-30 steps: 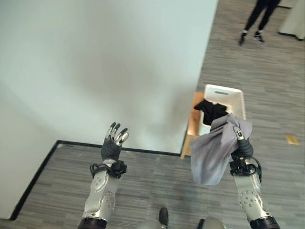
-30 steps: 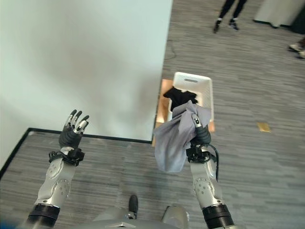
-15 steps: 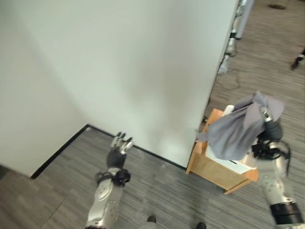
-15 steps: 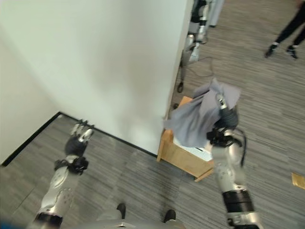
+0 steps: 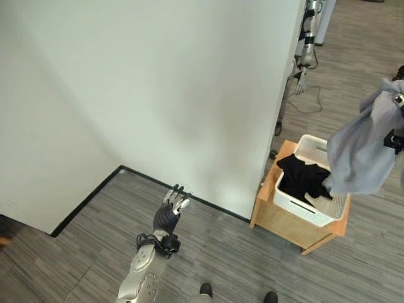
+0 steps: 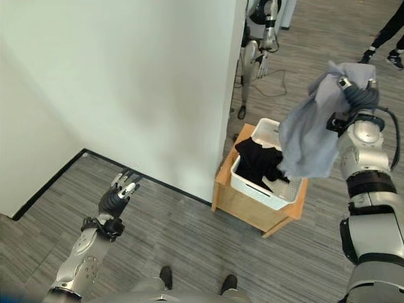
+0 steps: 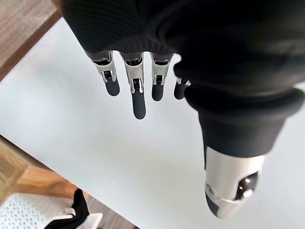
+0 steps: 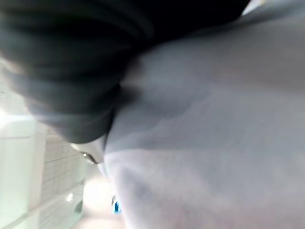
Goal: Pick up bed clothes into laundry basket.
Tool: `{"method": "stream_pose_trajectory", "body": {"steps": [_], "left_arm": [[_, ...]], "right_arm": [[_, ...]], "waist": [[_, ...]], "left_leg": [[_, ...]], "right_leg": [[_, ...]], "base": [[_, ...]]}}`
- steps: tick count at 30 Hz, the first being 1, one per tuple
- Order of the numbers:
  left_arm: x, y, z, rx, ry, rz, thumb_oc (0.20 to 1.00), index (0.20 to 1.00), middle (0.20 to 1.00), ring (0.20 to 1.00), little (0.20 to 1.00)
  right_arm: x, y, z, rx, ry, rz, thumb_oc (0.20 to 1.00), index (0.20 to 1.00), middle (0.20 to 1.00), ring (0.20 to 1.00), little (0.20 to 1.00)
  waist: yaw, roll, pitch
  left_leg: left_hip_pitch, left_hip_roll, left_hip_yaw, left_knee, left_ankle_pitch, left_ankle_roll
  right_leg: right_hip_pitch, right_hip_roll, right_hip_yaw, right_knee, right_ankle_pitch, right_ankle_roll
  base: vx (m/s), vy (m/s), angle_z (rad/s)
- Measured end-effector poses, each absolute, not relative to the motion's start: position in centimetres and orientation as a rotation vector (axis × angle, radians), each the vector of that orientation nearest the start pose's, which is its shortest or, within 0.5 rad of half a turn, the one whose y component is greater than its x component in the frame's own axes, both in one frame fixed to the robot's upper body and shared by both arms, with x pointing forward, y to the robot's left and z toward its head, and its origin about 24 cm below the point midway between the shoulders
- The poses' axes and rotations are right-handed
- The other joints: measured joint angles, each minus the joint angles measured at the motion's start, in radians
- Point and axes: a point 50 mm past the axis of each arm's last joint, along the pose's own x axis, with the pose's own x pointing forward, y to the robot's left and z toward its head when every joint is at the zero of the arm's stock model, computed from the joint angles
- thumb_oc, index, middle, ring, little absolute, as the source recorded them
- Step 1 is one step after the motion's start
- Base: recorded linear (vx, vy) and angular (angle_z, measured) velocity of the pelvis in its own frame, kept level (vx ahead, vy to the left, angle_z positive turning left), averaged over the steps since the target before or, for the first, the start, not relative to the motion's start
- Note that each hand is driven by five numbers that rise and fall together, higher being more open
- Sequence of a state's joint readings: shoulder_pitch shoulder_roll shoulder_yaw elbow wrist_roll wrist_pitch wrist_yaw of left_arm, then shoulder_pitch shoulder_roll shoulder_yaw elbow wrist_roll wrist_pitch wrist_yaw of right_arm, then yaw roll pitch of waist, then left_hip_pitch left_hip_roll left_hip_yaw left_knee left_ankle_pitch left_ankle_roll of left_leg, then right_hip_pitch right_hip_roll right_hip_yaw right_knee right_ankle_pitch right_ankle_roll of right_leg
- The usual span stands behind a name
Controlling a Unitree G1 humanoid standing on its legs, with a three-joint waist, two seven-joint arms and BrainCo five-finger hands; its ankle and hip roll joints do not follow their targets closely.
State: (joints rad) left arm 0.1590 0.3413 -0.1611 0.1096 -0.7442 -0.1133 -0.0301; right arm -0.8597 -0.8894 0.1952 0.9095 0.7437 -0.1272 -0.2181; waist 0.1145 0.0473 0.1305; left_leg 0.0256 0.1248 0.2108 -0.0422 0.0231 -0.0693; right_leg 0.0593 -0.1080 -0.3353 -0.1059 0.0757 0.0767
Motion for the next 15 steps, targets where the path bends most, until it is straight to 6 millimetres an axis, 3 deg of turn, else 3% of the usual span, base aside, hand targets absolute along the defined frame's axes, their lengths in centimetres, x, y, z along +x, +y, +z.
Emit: {"method": "stream_pose_trajectory", "body": {"steps": [7, 12, 15], "left_arm": [[21.0, 20.1, -0.6, -0.383, 0.211, -0.028, 1.000, 1.000, 1.000, 1.000, 1.000], [21.2, 20.0, -0.5, -0.406, 0.206, -0.028, 1.000, 1.000, 1.000, 1.000, 1.000], [21.4, 20.1, -0.2, -0.415, 0.196, -0.028, 1.000, 1.000, 1.000, 1.000, 1.000]], "right_arm": [[35.3, -37.3, 22.7, -0.158, -0.136, -0.625, 0.200, 0.200, 0.200, 0.200, 0.200], [35.6, -37.0, 21.8, -0.168, -0.088, -0.614, 0.200, 0.200, 0.200, 0.200, 0.200], [36.0, -36.2, 20.2, -0.192, -0.053, -0.591, 0.200, 0.200, 0.200, 0.200, 0.200]], "waist": [[0.028, 0.041, 0.019], [0.030, 0.052, 0.059], [0.030, 0.045, 0.084]], "left_leg": [[-0.031, -0.006, 0.001, -0.011, 0.003, 0.004], [-0.063, -0.005, 0.008, -0.009, 0.006, 0.007], [-0.095, -0.003, 0.022, -0.007, 0.010, 0.009]], "right_leg": [[-0.040, -0.004, 0.003, 0.001, 0.002, 0.003], [-0.076, -0.002, 0.010, 0.003, 0.008, 0.002], [-0.114, -0.001, 0.021, 0.004, 0.017, 0.000]], "base": [[-0.04, 0.001, -0.02], [-0.06, -0.003, -0.05], [-0.06, 0.000, -0.11]]}}
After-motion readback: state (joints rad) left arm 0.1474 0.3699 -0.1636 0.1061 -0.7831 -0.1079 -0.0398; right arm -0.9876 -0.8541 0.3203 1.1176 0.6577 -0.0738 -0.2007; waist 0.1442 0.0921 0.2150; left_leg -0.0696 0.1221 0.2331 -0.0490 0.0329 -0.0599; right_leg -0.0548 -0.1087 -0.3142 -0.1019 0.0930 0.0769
